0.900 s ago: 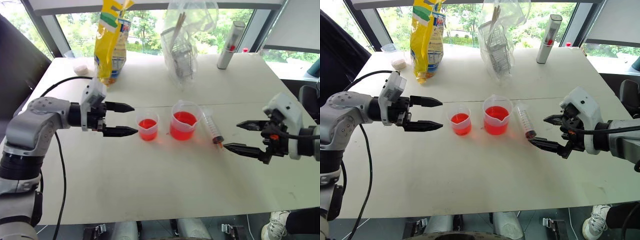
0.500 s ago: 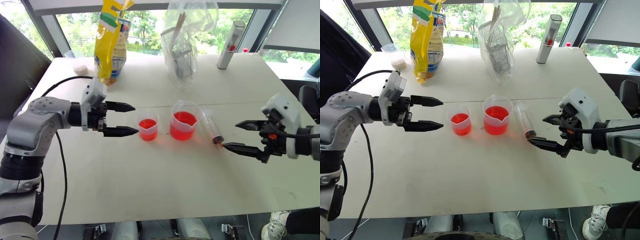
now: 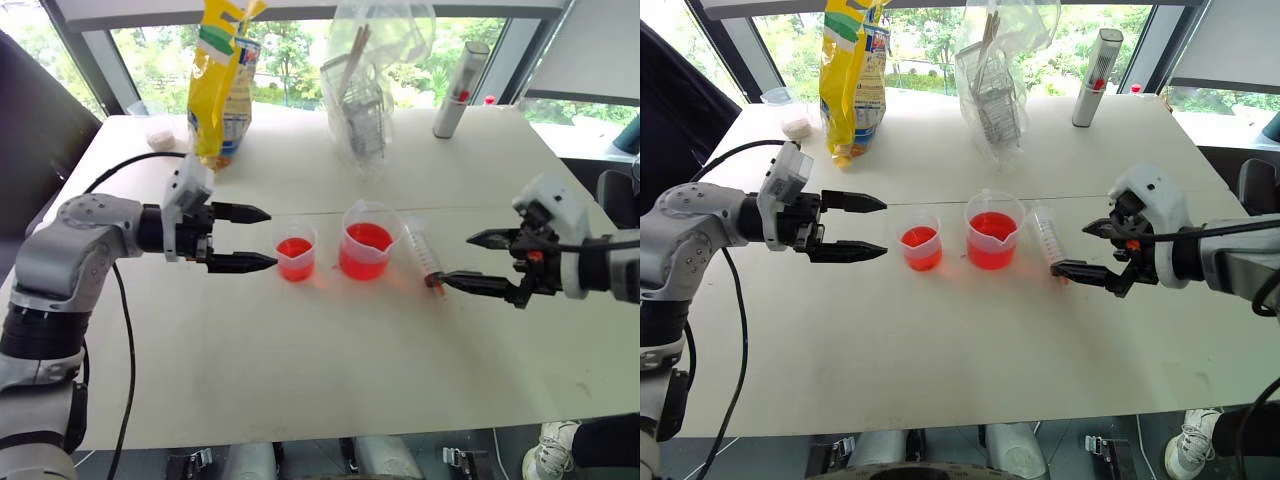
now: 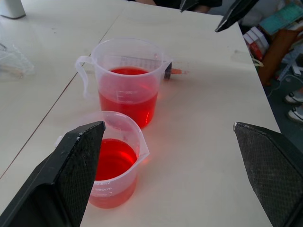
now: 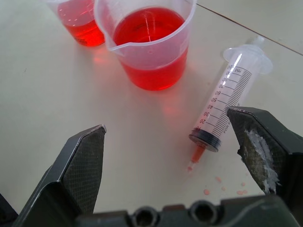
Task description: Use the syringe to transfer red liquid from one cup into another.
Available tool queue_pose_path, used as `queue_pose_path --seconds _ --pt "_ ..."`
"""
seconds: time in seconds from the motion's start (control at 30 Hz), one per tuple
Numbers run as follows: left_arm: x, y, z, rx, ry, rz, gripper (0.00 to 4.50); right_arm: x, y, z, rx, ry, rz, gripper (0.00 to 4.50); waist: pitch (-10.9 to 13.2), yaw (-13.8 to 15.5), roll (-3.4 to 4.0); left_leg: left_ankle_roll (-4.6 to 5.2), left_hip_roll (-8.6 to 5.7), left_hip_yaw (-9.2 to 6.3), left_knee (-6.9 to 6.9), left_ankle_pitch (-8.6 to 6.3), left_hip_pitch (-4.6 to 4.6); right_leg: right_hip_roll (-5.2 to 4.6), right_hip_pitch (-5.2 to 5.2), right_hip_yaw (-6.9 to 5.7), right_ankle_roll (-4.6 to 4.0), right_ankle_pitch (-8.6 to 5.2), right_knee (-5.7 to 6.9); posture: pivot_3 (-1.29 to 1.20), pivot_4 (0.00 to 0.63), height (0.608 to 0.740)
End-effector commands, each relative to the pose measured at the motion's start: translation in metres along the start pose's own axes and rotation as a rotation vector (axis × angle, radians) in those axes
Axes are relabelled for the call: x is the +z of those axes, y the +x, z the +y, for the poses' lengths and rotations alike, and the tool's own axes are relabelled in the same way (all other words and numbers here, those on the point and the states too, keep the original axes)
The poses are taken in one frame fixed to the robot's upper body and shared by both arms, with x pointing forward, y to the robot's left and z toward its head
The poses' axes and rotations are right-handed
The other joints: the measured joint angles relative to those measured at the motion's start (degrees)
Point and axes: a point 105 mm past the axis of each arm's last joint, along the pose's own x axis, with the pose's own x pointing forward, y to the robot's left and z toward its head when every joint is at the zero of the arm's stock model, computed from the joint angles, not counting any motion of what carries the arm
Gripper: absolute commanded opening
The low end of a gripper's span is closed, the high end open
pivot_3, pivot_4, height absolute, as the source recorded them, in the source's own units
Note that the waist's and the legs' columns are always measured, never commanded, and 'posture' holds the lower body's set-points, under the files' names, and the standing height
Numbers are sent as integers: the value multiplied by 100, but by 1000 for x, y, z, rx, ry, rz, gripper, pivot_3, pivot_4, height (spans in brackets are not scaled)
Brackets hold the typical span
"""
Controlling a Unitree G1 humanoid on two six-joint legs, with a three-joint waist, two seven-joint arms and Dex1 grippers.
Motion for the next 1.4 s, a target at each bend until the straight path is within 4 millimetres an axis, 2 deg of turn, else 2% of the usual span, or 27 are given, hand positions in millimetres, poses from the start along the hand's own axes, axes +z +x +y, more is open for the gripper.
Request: queue_pose_path --seconds 0.03,0.13,0.33,0.67,0.87,0.97,1.1,1.13,1.27,1.4 --pt "11 0 0 -3 52 -17 4500 0 15 -17 -61 76 90 4436 0 10 1 0 0 0 -1 0 0 -1 -1 3 -1 0 0 0 150 739" --pt "11 2 1 -3 54 -25 4500 4 36 -30 -60 156 132 4436 0 16 1 0 0 0 -3 0 -11 -2 -14 5 -10 -5 0 0 150 739" --pt "9 2 -2 19 60 -28 4500 -8 78 -54 -92 249 256 4436 -1 20 1 0 -2 4 -1 0 -36 0 -31 2 -1 0 -2 0 150 739" --pt "5 -1 -10 53 51 -20 4500 -22 115 -66 -95 220 389 4436 -1 10 2 1 -2 3 5 0 -33 3 -30 -3 0 2 9 0 150 739" --pt "5 0 -13 63 50 -22 4500 -24 131 -63 -77 149 427 4436 -2 5 2 0 -2 2 7 0 -32 4 -30 -4 1 3 12 0 150 739" --pt "6 0 -12 66 51 -23 4500 -25 134 -60 -60 115 446 3668 -3 2 2 0 -2 2 9 0 -27 4 -24 -5 1 3 12 0 150 739" --pt "7 0 -11 69 53 -24 4500 -30 137 -57 -45 102 474 1744 -5 -3 0 0 -2 2 7 0 -24 5 -23 -5 1 3 13 0 150 739" --pt "7 1 -11 69 54 -24 4500 -32 137 -56 -43 110 481 1412 -6 -3 0 0 -1 1 7 0 -23 7 -22 -5 0 3 13 0 150 739" --pt "10 4 -9 58 60 -28 4500 -34 131 -62 -91 130 483 1390 -7 5 -1 0 -1 0 7 0 -19 7 -19 -5 0 3 14 0 150 739" --pt "14 7 -4 43 78 -30 4500 -25 107 -74 -176 134 423 1390 -5 41 2 0 -3 0 7 0 -24 4 -20 -7 0 3 13 0 150 739"
